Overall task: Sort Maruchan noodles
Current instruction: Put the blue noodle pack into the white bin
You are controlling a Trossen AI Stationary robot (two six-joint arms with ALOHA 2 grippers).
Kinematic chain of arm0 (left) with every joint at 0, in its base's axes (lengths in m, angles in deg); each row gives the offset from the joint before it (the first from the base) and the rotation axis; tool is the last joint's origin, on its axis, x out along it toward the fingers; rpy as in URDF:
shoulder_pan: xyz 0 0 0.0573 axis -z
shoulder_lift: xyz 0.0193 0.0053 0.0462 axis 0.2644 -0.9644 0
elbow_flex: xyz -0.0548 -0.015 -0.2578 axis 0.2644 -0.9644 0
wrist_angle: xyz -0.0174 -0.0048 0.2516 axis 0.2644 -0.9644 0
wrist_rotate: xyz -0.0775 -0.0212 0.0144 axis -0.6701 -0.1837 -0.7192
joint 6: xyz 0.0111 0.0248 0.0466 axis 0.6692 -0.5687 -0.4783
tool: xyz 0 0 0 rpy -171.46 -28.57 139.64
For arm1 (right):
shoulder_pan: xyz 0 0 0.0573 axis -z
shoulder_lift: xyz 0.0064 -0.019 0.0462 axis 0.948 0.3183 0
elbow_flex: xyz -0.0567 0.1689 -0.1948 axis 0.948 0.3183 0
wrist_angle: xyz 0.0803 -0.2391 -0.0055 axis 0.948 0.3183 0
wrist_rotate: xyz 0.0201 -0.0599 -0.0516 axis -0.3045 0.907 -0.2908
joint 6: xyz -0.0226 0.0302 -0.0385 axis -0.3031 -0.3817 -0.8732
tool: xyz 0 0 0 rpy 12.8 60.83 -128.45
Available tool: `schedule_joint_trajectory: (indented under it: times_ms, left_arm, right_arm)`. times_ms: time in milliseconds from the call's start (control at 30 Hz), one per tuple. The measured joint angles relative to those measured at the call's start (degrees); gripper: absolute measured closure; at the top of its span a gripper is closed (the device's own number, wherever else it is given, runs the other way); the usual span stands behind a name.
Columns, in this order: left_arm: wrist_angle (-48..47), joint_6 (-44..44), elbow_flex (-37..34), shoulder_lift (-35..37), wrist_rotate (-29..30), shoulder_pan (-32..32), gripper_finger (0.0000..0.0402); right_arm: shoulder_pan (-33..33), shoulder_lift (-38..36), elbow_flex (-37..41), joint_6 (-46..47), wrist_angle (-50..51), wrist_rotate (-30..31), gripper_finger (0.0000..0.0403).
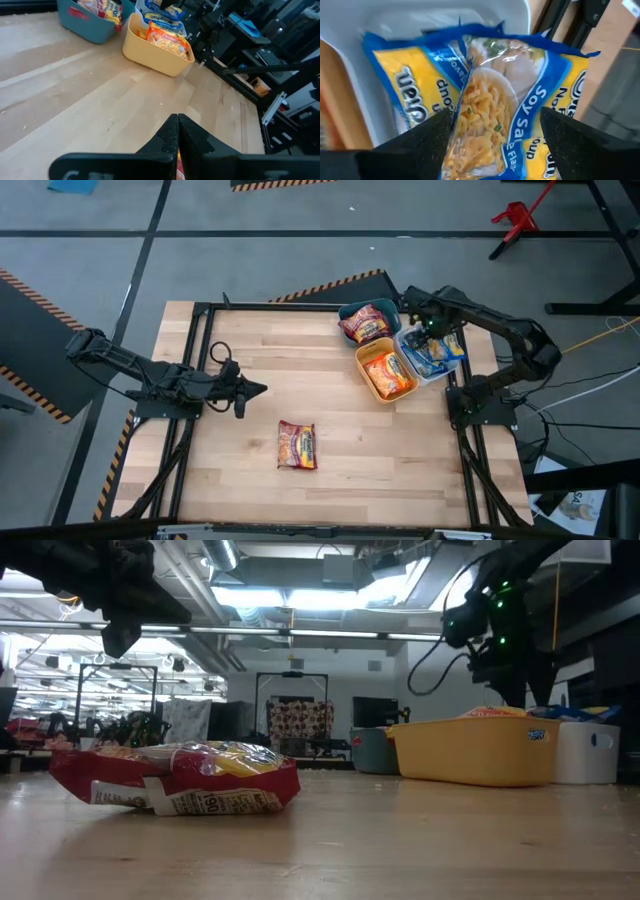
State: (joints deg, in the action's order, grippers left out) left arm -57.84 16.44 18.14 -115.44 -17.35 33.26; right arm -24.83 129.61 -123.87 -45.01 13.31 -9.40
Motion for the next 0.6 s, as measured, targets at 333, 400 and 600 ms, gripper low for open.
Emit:
schedule_joint_trajectory:
  times_ms: [333,400,600]
  left_arm:
    - [-0.3,0.0,0.0,0.0,-0.3,0.0,0.0401]
    - [-0.9,0.0,0.0,0.0,-0.3,0.0,0.0401]
    - [-1.5,0.0,0.0,0.0,-0.3,0.0,0.0401]
  right_arm:
    - [-8.5,5.2,0.0,2.9,1.2,5.3,0.0145]
    - [-9.5,5.2,0.0,3.1,1.3,5.8,0.017]
    - [-11.1,5.2,0.0,2.9,1.9,4.1,0.0251]
